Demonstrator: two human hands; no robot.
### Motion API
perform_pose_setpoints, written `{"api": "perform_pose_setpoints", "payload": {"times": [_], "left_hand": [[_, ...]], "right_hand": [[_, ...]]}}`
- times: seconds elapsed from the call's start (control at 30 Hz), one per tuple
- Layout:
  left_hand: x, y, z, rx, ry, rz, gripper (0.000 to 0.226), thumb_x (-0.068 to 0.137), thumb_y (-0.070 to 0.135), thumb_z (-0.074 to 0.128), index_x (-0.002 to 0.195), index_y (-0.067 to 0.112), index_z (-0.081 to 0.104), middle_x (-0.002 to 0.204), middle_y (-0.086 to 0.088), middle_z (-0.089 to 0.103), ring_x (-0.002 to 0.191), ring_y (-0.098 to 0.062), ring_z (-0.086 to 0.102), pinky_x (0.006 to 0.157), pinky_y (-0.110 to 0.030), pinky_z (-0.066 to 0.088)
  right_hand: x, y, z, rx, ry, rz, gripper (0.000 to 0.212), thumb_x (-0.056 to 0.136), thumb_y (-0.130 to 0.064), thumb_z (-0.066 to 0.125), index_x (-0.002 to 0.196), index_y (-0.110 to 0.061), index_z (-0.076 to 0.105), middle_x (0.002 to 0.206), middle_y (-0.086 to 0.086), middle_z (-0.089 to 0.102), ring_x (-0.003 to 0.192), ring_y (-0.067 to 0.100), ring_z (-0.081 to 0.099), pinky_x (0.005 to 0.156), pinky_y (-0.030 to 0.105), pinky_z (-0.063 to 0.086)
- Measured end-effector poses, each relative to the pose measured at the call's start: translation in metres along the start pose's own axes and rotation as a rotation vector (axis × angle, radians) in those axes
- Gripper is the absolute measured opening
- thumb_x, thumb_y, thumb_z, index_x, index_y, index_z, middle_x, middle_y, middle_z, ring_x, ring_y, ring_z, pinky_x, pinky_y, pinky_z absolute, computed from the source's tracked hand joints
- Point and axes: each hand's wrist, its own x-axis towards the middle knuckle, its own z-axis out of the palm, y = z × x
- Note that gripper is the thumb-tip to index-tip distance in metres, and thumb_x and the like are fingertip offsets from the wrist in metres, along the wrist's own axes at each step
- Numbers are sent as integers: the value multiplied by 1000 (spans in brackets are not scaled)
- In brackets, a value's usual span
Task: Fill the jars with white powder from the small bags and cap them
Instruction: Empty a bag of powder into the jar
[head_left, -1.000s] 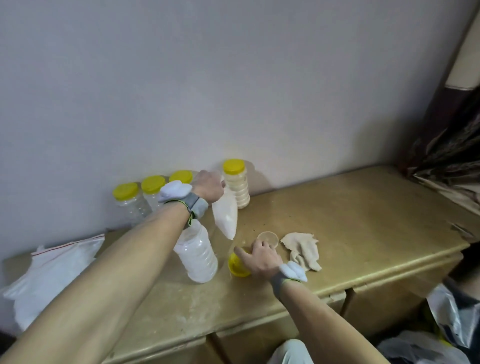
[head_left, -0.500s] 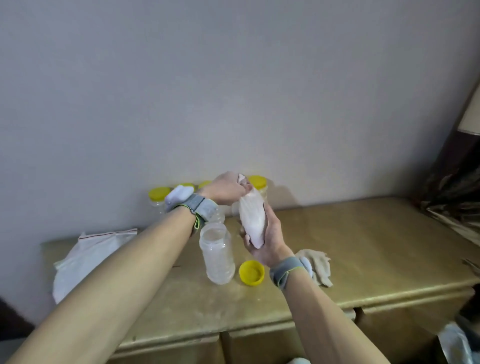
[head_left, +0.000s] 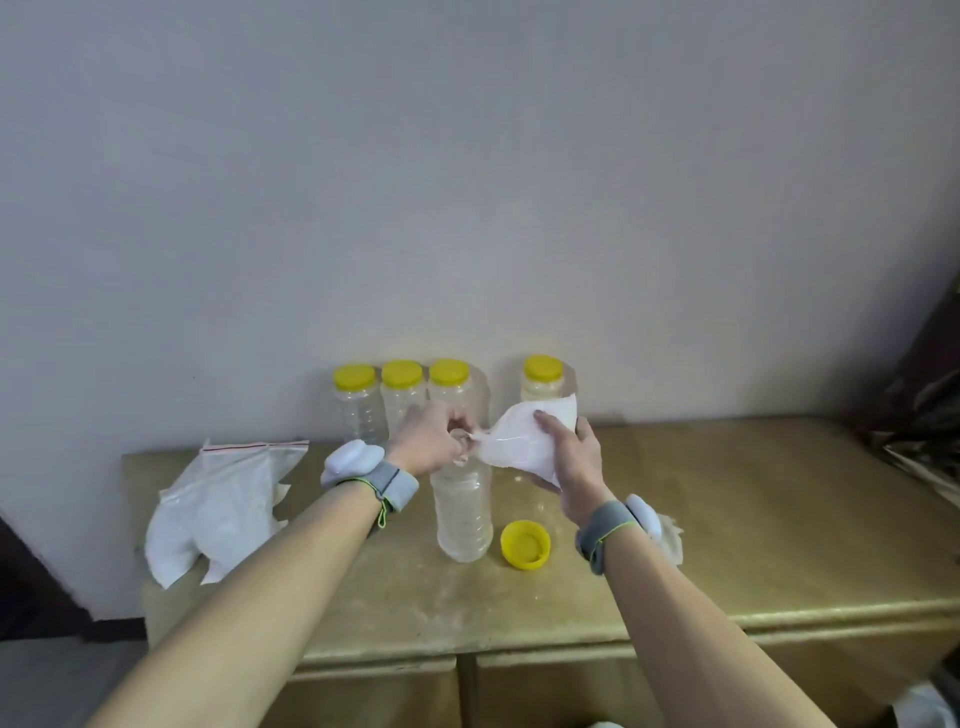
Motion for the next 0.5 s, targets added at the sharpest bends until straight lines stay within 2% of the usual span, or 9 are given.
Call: {"api": "perform_pose_setpoints", "payload": {"times": [0.07, 0.17, 0.27, 0.37, 0.5], "left_hand": [[-2, -3, 7, 82, -2, 28, 18, 79, 14, 75, 81, 30, 67, 86, 6, 73, 88, -14, 68, 79, -27, 54], [-3, -6, 11, 190, -38, 54, 9, 80, 24, 76, 84, 26, 69, 89, 5, 72, 91, -17, 68, 79, -29, 54], [0, -4, 11, 301, -87, 48, 14, 83, 27, 70, 96, 22, 72, 100, -2, 73, 97, -23, 67, 84, -32, 54], [4, -3, 10, 380, -125, 15, 13, 87, 24, 65, 98, 20, 71, 105, -4, 71, 103, -26, 67, 86, -32, 50], [3, -7, 9, 278, -188, 11, 19, 92, 24, 62, 102, 12, 72, 104, -7, 70, 100, -27, 64, 80, -29, 47]], "right_hand": [[-3, -4, 3, -122, 9, -69, 32, 84, -39, 73, 108, -22, 60, 109, 6, 67, 97, 29, 67, 65, 50, 62], [-9, -12, 10, -325, -9, -218, 36, 82, -45, 73, 112, -29, 61, 104, 1, 67, 92, 22, 67, 60, 41, 62], [-10, -22, 18, -571, -58, -374, 32, 84, -48, 69, 109, -30, 59, 98, -6, 65, 92, 18, 62, 69, 28, 51], [-10, -30, 28, -725, -121, -440, 31, 85, -50, 66, 105, -30, 54, 97, -4, 63, 96, 22, 59, 83, 36, 48], [-8, -33, 33, -793, -142, -456, 37, 86, -49, 65, 115, -28, 55, 102, -4, 63, 102, 25, 59, 92, 42, 49]]}}
